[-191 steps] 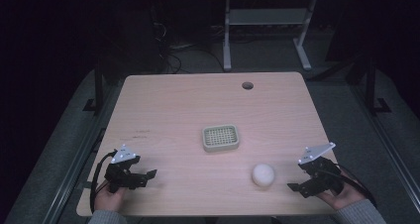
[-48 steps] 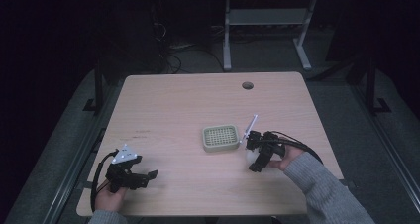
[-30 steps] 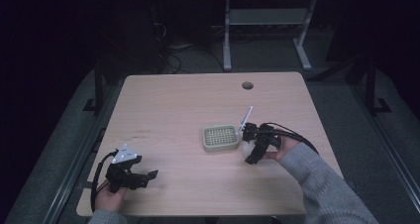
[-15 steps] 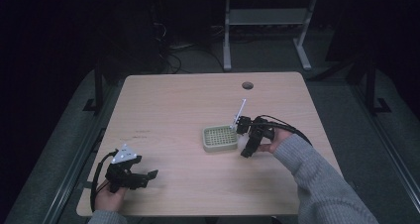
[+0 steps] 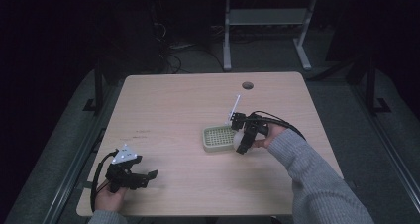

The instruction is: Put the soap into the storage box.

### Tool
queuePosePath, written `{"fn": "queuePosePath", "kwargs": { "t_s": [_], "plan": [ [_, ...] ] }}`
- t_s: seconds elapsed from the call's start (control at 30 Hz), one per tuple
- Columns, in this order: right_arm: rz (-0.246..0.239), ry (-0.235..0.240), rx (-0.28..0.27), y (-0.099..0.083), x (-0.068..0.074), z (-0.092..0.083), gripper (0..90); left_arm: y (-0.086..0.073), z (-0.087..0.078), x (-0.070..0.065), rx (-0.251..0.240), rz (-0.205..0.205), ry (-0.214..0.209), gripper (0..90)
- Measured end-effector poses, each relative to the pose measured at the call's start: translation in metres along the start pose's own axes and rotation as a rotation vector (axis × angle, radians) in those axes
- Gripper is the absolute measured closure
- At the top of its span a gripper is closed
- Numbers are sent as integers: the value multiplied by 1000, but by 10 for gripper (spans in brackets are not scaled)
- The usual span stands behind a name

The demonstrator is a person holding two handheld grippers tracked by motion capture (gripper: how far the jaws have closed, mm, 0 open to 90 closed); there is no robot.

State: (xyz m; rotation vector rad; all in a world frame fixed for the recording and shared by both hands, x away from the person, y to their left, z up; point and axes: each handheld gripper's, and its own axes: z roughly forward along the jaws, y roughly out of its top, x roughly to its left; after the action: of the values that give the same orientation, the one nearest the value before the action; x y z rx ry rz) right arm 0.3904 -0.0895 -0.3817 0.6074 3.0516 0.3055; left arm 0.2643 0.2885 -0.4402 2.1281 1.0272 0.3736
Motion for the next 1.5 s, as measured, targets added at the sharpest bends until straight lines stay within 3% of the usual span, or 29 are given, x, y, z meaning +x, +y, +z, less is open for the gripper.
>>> {"fn": "queuePosePath", "kwargs": {
  "t_s": [0.6,0.9,1.5],
  "plan": [
    [-13,-7,-3,20,-7,-3,230,0,0,0,-3,-1,-2,153],
    [-10,4,-7,27,-13,3,230,0,0,0,-6,-3,-4,152],
    [-23,-19,-1,49,-17,11,230,0,0,0,-6,2,-6,153]
  ]
}}
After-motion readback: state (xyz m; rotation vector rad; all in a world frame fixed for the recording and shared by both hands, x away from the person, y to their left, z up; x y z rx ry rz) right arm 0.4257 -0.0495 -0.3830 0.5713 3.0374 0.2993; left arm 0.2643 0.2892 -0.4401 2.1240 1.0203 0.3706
